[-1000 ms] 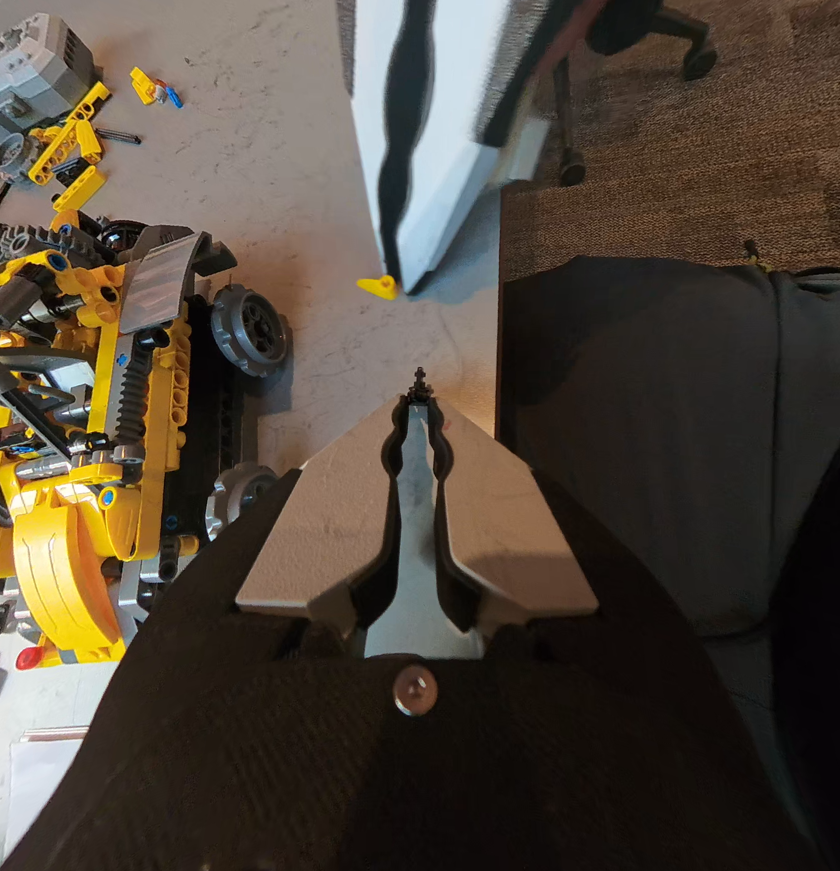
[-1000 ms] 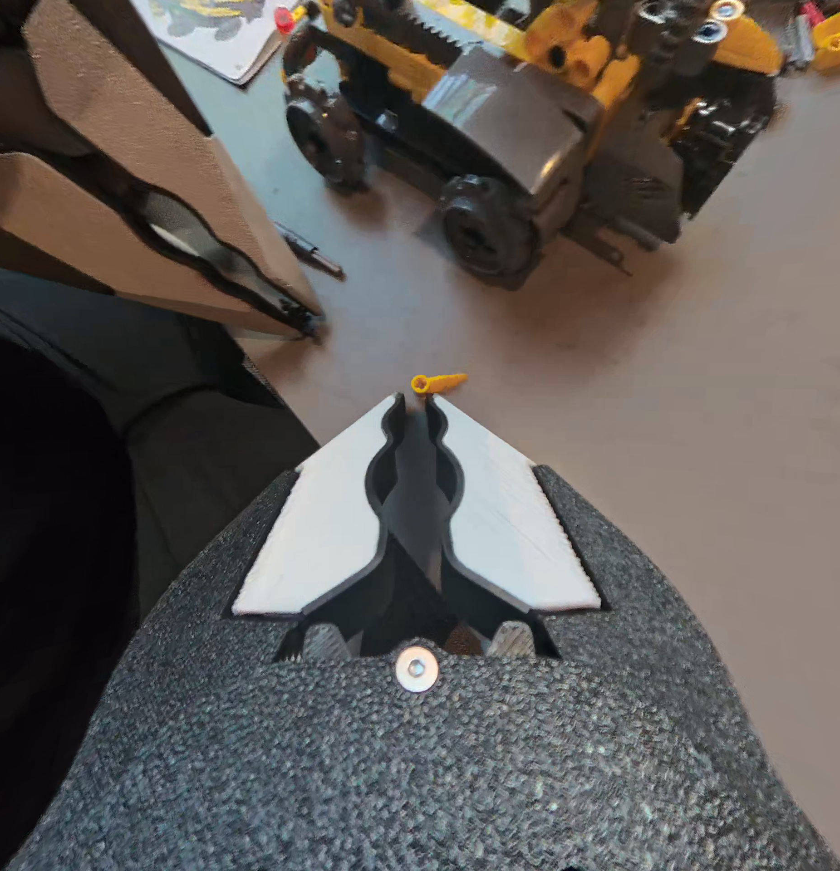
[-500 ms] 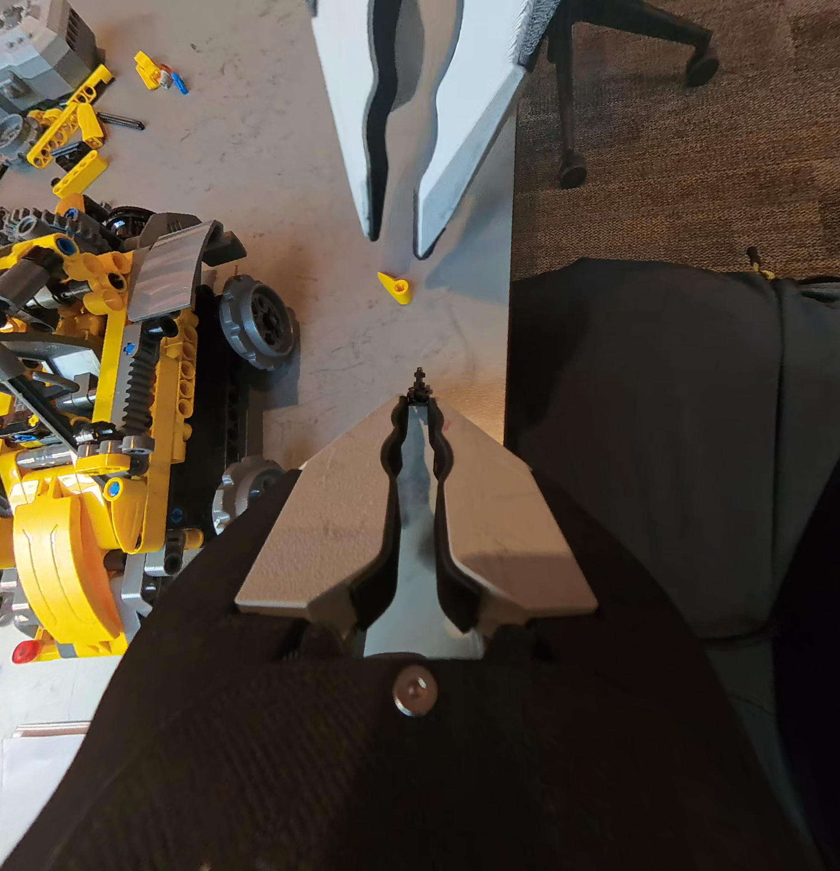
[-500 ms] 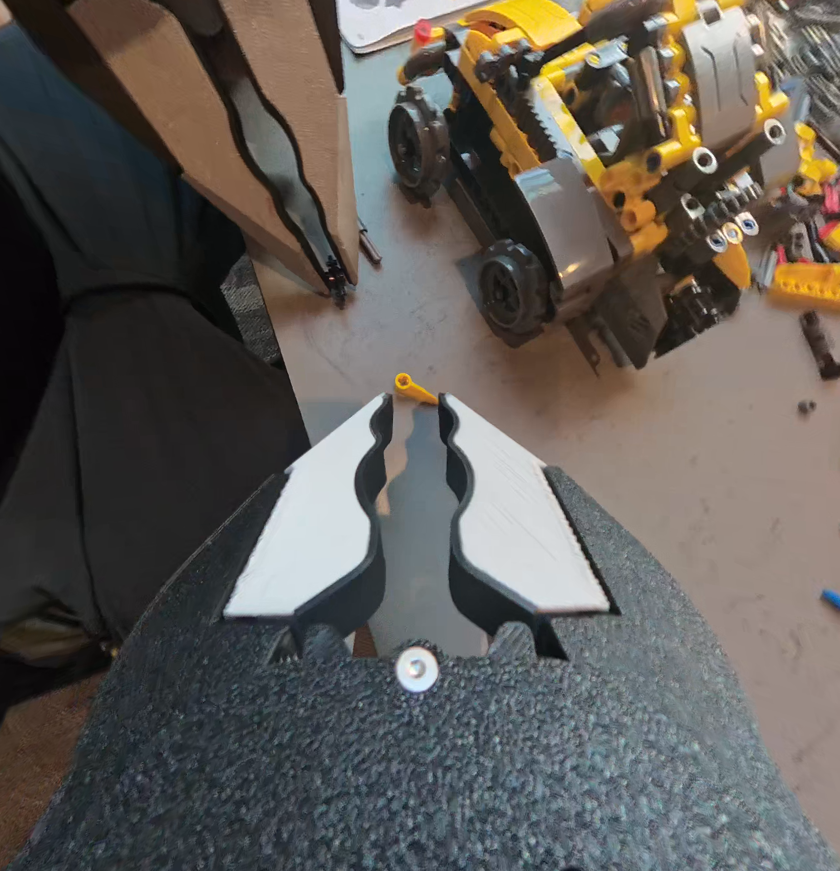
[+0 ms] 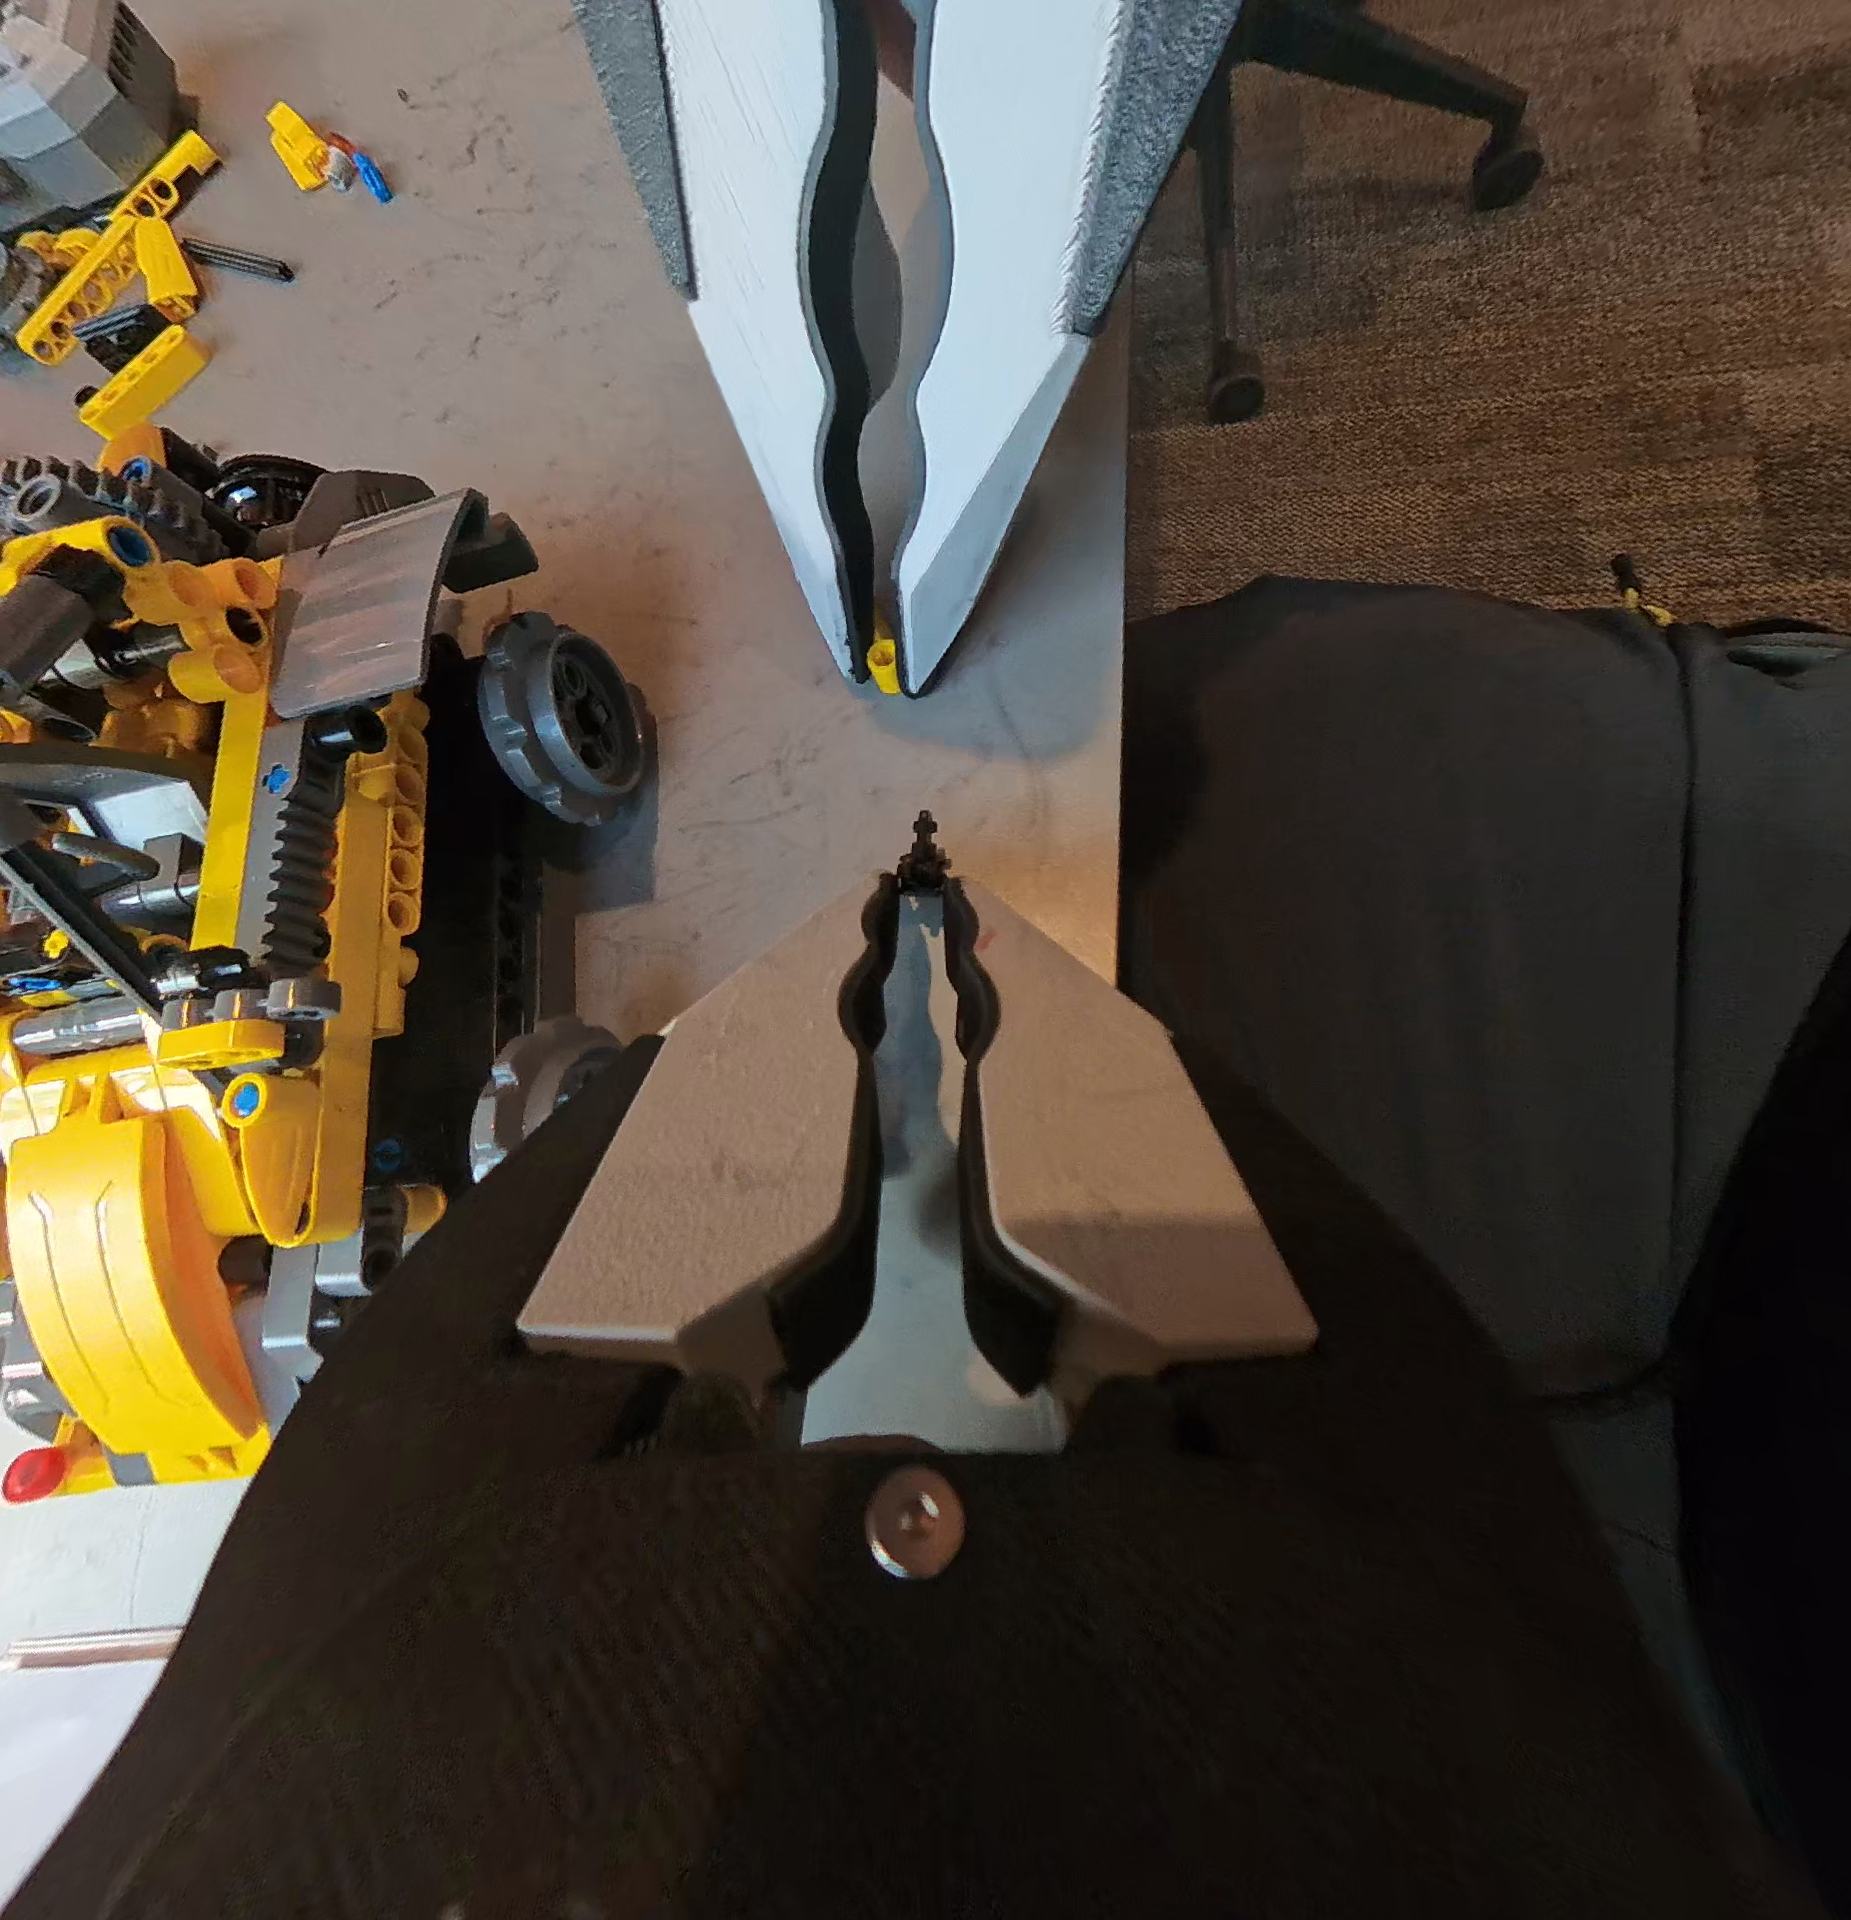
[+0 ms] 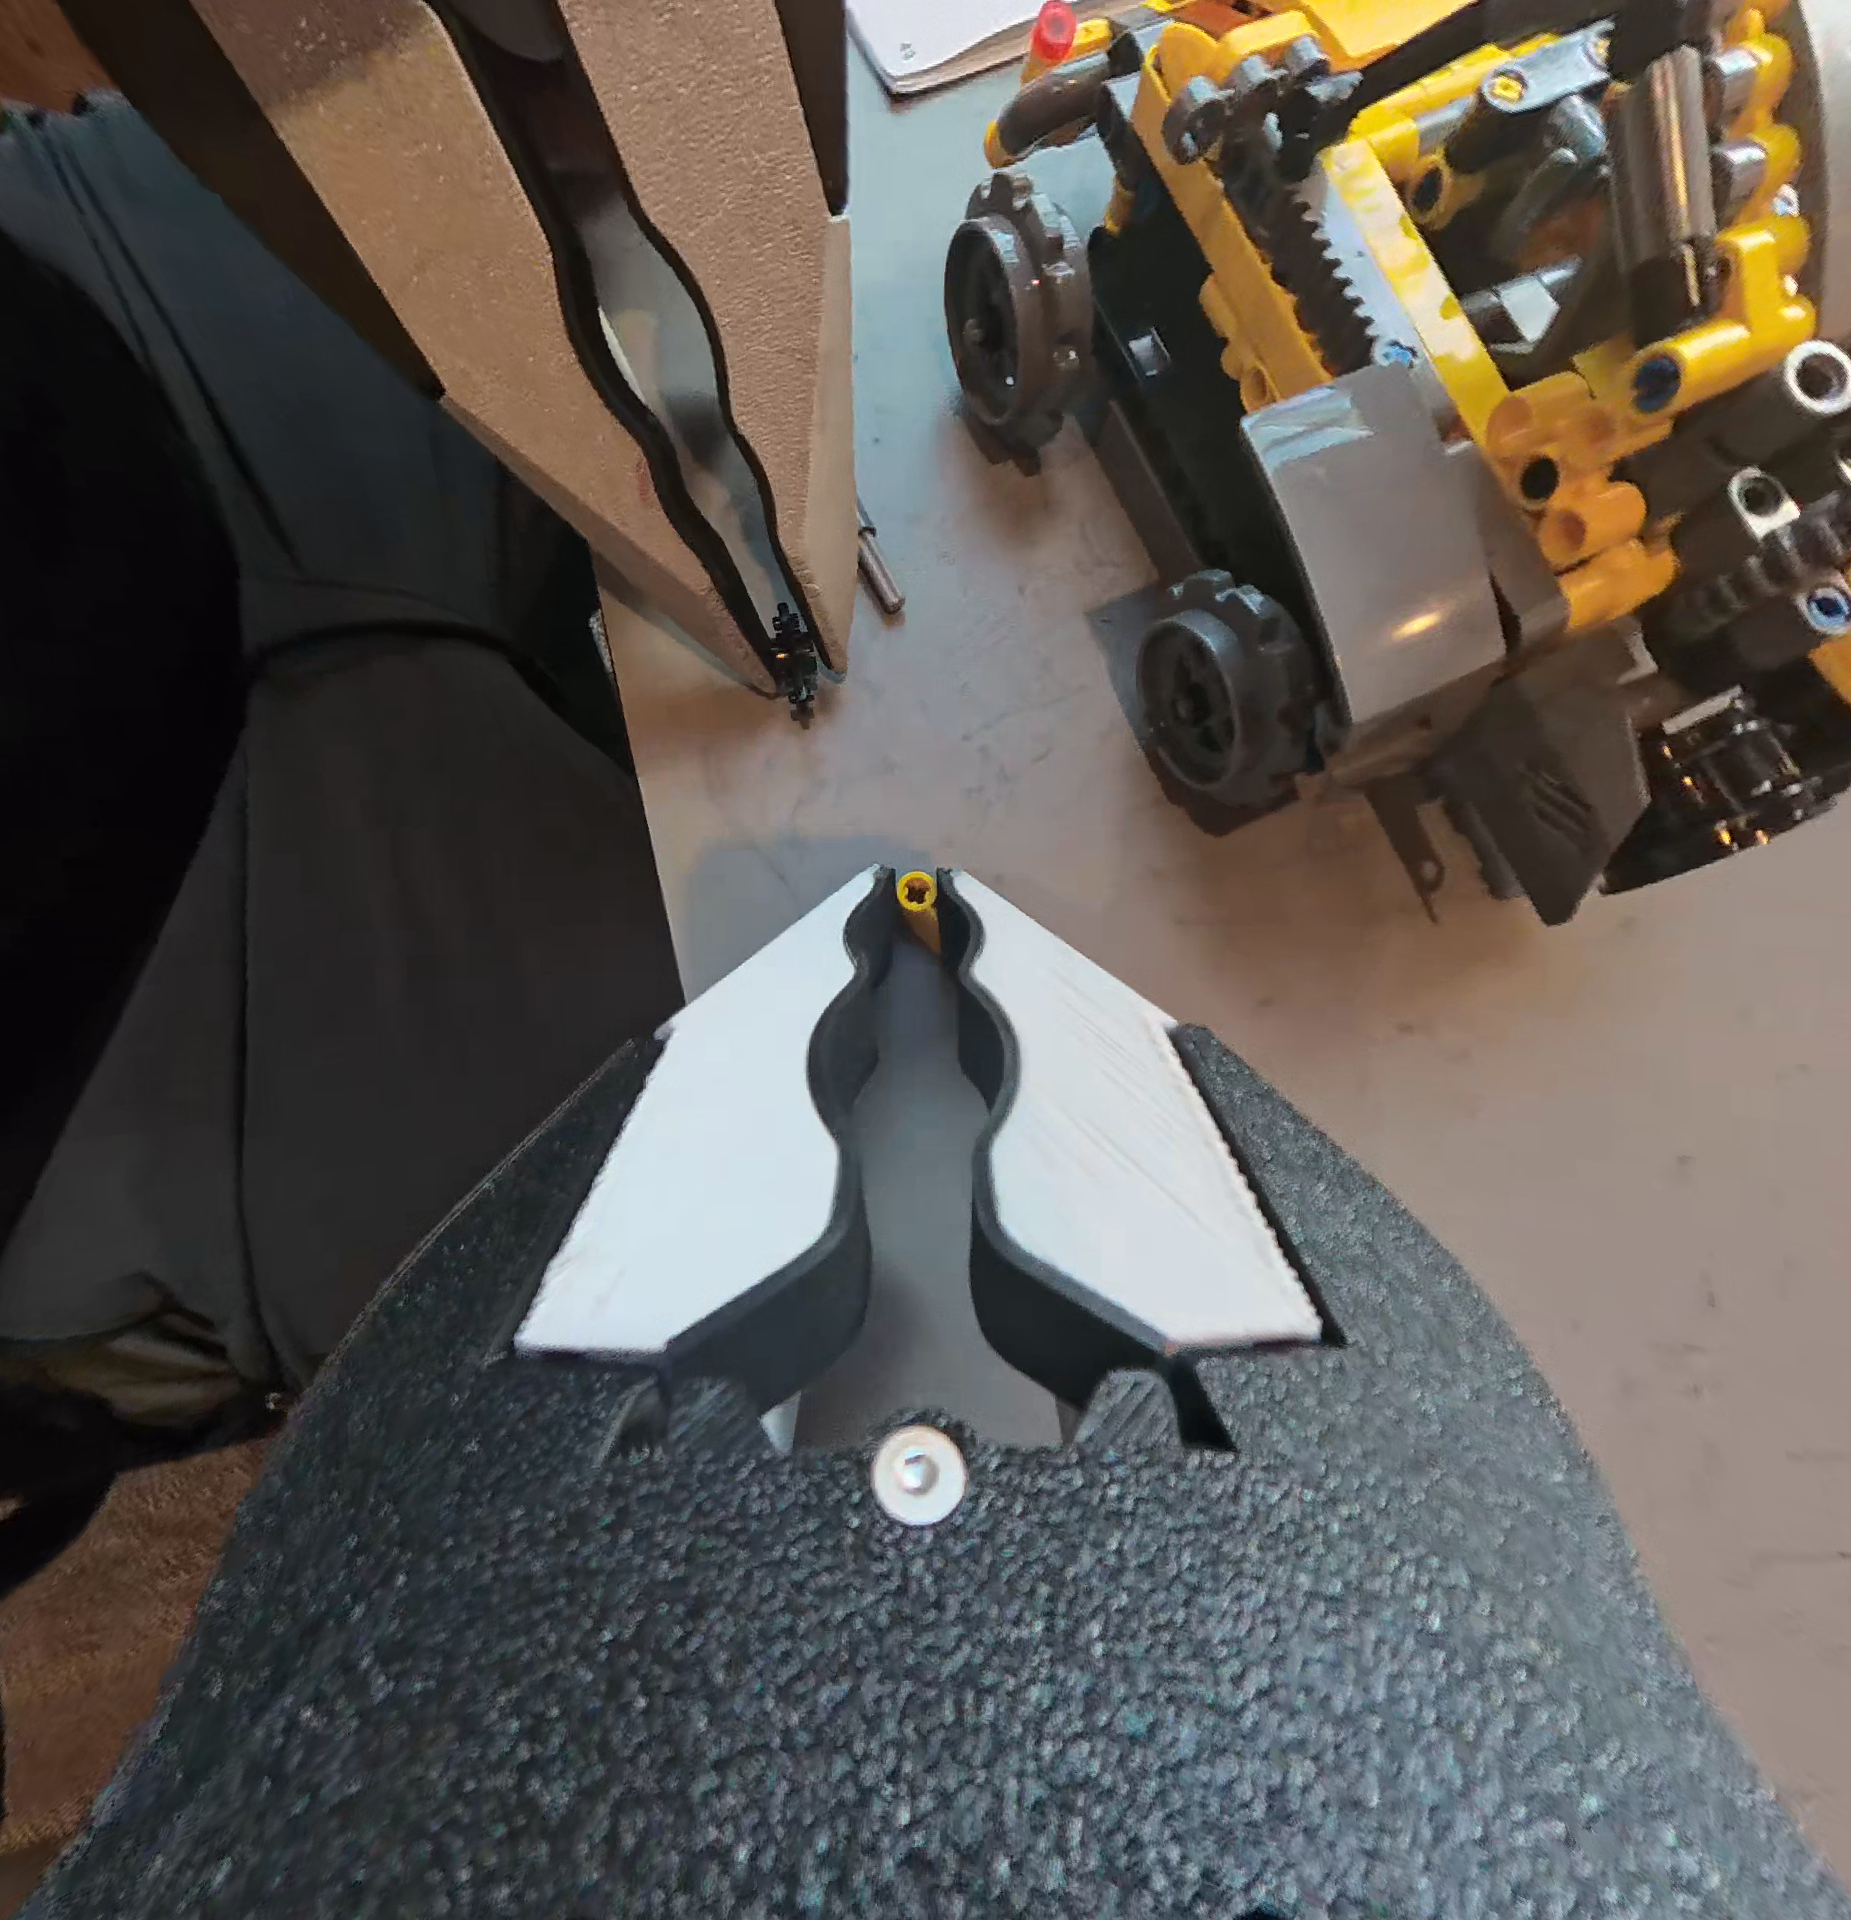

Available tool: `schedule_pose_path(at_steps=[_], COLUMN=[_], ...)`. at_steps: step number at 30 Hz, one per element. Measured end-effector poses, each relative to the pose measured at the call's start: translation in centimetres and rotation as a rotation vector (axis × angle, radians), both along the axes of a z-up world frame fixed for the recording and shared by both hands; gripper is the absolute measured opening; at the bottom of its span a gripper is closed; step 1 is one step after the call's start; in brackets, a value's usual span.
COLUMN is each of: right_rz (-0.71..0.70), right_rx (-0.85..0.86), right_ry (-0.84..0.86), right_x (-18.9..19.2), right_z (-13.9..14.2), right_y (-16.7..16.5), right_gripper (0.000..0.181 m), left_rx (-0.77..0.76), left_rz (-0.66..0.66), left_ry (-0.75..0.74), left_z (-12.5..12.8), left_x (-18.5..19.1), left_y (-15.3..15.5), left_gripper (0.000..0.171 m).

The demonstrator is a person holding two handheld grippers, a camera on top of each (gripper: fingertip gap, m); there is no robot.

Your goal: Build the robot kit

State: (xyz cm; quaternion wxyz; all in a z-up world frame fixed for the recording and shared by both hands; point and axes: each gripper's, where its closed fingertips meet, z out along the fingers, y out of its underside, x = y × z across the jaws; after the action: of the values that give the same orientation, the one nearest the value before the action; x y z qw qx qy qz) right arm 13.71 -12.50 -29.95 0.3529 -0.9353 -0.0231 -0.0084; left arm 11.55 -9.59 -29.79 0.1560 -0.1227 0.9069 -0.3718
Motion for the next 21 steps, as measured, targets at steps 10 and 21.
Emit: schedule_pose_path(at_steps=[10, 21], right_rz=[-0.079, -0.084], right_rx=[0.184, 0.147], right_ry=[0.098, 0.081], right_x=[-2.0, -2.2], right_z=[1.6, 0.2], right_y=[1.5, 2.3], right_gripper=[0.005, 0.005], left_rx=[0.001, 0.01], left_rz=[-0.006, -0.037], left_ry=[0.004, -0.013], left_z=[0.0, 0.0], left_x=[0.3, 0.1], left_y=[-0.5, -0.7], left_gripper=[0.005, 0.004])
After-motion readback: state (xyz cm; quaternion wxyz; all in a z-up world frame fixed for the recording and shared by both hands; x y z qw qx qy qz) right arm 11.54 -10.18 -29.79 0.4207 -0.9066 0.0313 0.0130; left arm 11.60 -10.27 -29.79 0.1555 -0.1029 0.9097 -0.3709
